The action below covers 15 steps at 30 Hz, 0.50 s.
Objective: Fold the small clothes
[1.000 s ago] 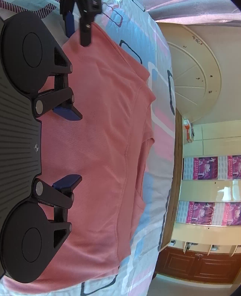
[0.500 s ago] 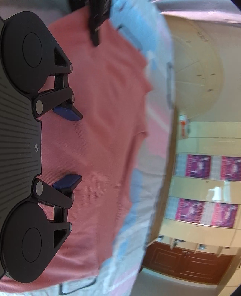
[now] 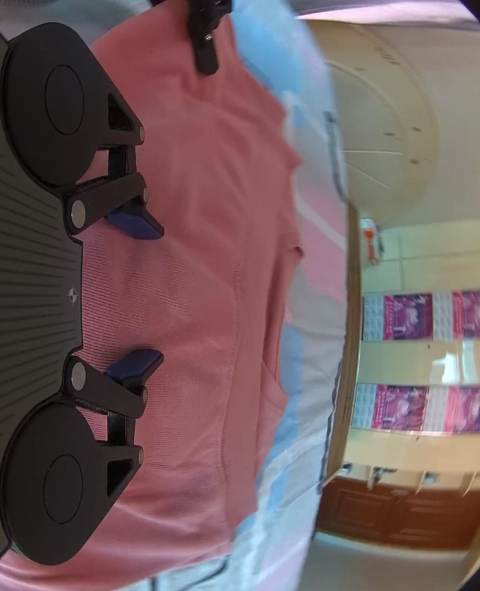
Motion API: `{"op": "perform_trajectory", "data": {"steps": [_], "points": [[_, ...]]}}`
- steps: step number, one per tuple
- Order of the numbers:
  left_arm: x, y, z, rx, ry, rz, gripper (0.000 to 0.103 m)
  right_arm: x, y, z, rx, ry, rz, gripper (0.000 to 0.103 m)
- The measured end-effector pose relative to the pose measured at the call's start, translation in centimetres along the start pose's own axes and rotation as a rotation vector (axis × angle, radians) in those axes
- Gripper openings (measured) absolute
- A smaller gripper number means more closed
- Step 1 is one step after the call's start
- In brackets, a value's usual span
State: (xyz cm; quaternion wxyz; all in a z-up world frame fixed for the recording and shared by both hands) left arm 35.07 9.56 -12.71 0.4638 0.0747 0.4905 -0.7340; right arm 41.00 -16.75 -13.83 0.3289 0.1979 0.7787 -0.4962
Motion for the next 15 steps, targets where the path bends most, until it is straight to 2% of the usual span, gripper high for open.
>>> {"op": "perform_trajectory", "data": {"steps": [4,9,12,15], "points": [[-0.3,-1.1,3.0,0.039,0.100,0.037,0.008,-0.3,-1.4,0.8,-0.036,0.074,0.044,0.066],[0.3,-2.2,9.1,0.126,0.301,0.070,0.008,-0.8,-3.6,1.9,-0.031,0.099,0.096,0.065],[1.9,-2.2,13.6,0.208,0.428,0.060,0.008,-0.8,-5.4,3.5,-0.010,0.128,0.129,0.065],[5.2,-1.8,18.2,0.303,0.563,0.014,0.008,-0.4,-7.7,5.8,0.027,0.175,0.159,0.066]]}}
Point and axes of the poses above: each gripper's, at about its wrist camera, not at the fingertips, and y roughly the way its jaws point, z to its right, x to its underside, the point moved 2 cm from there along y, roughly the way its jaws point, and after that the axes turned 12 degrees about -x, right-handed, at the moved point
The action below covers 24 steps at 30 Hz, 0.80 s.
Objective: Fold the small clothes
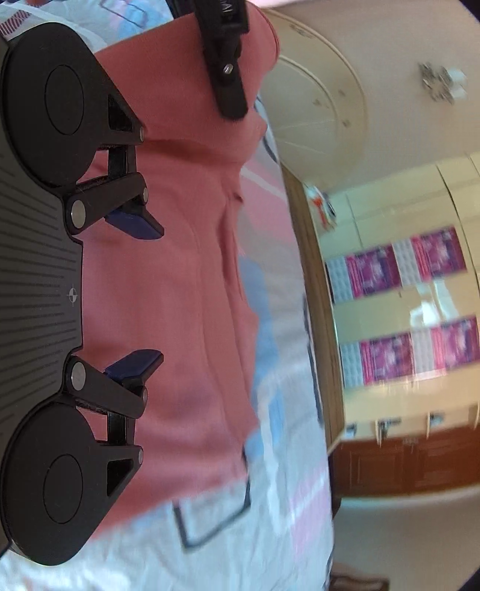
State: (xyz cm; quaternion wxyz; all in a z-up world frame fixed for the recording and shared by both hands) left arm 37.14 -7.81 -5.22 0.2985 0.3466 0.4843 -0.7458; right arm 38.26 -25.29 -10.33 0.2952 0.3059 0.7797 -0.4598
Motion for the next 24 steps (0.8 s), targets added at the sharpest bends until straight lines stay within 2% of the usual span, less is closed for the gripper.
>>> {"op": "perform_trajectory", "data": {"steps": [2,5,8,10,15,17,20,24], "points": [[1.4,1.5,3.2,0.048,0.083,-0.037,0.009,0.0,-1.7,2.1,0.045,0.028,0.017,0.066],[4.9,3.4,6.9,0.094,0.211,-0.143,0.009,0.3,-4.0,5.2,0.114,0.077,0.028,0.066],[8.1,3.7,8.6,0.093,0.330,-0.212,0.018,0.6,-6.3,7.5,0.155,0.117,0.040,0.066],[9.3,3.4,8.8,0.094,0.369,-0.230,0.019,0.6,-7.3,8.3,0.160,0.137,0.053,0.066],[9.8,1.2,8.0,0.113,0.414,-0.247,0.032,-0.1,-7.9,8.2,0.097,0.168,0.082,0.066],[9.5,0.2,6.9,0.109,0.399,-0.254,0.037,-0.6,-7.5,7.9,0.046,0.195,0.094,0.067],[7.9,-1.2,4.6,0.076,0.310,-0.244,0.039,-1.6,-7.3,7.5,0.014,0.196,0.112,0.074],[5.0,0.2,2.0,-0.042,0.211,-0.219,0.040,-2.7,-6.3,6.6,-0.031,0.160,0.095,0.074]]}}
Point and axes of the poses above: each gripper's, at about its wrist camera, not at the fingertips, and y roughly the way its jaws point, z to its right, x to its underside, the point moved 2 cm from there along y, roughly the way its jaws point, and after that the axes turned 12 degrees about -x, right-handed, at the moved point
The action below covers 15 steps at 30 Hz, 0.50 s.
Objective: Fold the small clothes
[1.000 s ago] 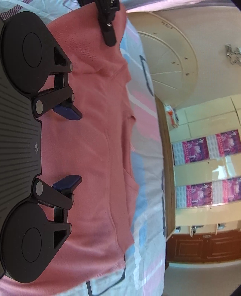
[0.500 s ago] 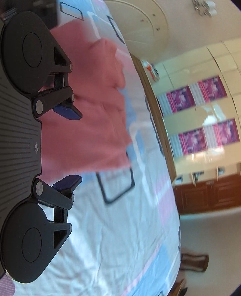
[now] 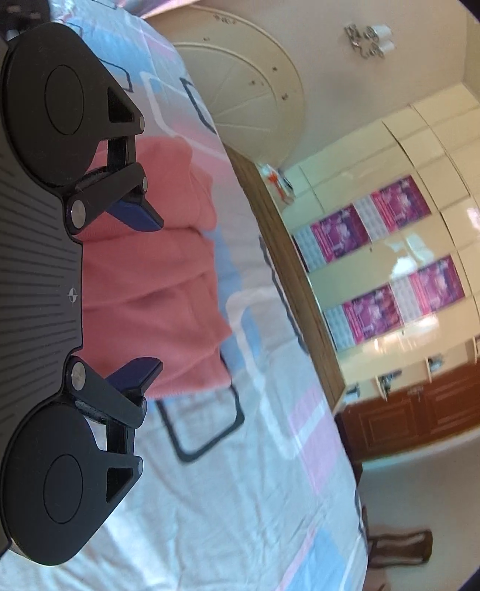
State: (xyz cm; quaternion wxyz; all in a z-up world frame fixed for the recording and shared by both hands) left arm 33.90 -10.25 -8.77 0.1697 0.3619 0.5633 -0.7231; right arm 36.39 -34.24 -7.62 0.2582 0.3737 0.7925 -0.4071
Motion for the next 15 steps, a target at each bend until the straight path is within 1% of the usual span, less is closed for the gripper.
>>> {"op": "perform_trajectory", "data": {"steps": [1,2,5,8,10,12,13,15], "points": [[-0.7,0.8,-0.5,-0.035,-0.008,-0.007,0.040,-0.1,0.4,-0.2,-0.010,-0.004,-0.009,0.074],[-1.4,1.8,-0.6,-0.051,0.001,-0.011,0.040,-0.1,0.9,-0.2,-0.019,-0.006,-0.020,0.074],[-3.7,3.8,0.1,-0.092,0.043,0.033,0.040,0.1,1.6,0.0,-0.026,0.009,-0.032,0.074],[-6.0,5.9,1.5,-0.080,0.041,0.060,0.040,0.1,1.5,0.3,-0.029,0.003,-0.032,0.075],[-7.1,7.3,2.8,-0.053,0.047,0.066,0.040,0.1,1.2,0.5,-0.031,-0.001,-0.038,0.075],[-7.9,8.4,4.1,-0.010,0.051,0.057,0.040,0.0,1.2,1.0,-0.027,0.000,-0.040,0.075],[-8.0,9.0,4.4,0.011,0.034,0.047,0.040,-0.1,1.1,1.3,-0.027,0.004,-0.042,0.075],[-8.0,9.0,4.1,0.012,-0.020,0.037,0.040,-0.1,1.2,1.7,-0.028,0.010,-0.054,0.075]]}}
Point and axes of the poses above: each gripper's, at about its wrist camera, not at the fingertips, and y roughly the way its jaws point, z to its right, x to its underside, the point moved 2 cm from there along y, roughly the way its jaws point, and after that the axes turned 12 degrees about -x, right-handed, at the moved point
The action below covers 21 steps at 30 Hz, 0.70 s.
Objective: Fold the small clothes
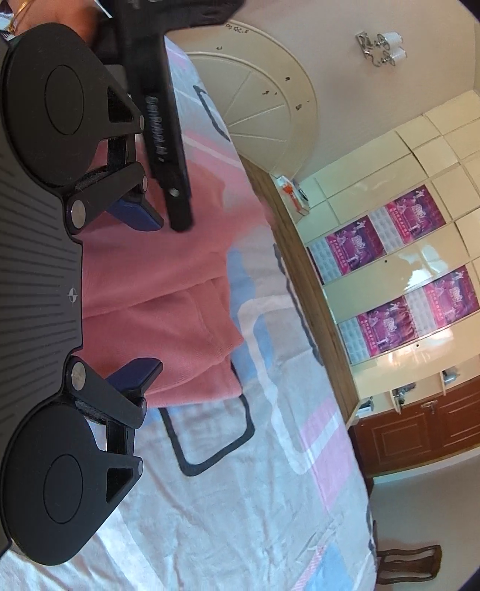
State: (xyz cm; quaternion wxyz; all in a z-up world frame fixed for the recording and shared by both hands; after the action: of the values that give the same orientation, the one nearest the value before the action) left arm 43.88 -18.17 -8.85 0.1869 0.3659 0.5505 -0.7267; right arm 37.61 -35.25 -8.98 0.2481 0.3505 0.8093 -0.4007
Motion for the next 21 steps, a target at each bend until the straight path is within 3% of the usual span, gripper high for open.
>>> {"op": "perform_trajectory", "data": {"steps": [6,9,12,16,21], "points": [[0.9,-1.7,-3.9,-0.095,-0.074,0.029,0.044,0.6,2.2,0.2,-0.018,-0.026,-0.072,0.075],[1.9,-3.0,-6.3,-0.144,-0.087,0.031,0.046,1.3,3.4,0.7,-0.016,-0.003,-0.109,0.061],[2.8,-3.9,-8.2,-0.177,-0.111,0.019,0.046,2.0,3.5,1.2,-0.028,0.045,-0.140,0.058],[4.1,-4.2,-9.9,-0.186,-0.159,-0.009,0.047,2.2,3.4,0.6,-0.112,0.070,-0.171,0.035],[4.5,-4.4,-10.4,-0.185,-0.181,-0.011,0.051,2.0,3.6,-0.2,-0.114,0.029,-0.176,0.035]]}}
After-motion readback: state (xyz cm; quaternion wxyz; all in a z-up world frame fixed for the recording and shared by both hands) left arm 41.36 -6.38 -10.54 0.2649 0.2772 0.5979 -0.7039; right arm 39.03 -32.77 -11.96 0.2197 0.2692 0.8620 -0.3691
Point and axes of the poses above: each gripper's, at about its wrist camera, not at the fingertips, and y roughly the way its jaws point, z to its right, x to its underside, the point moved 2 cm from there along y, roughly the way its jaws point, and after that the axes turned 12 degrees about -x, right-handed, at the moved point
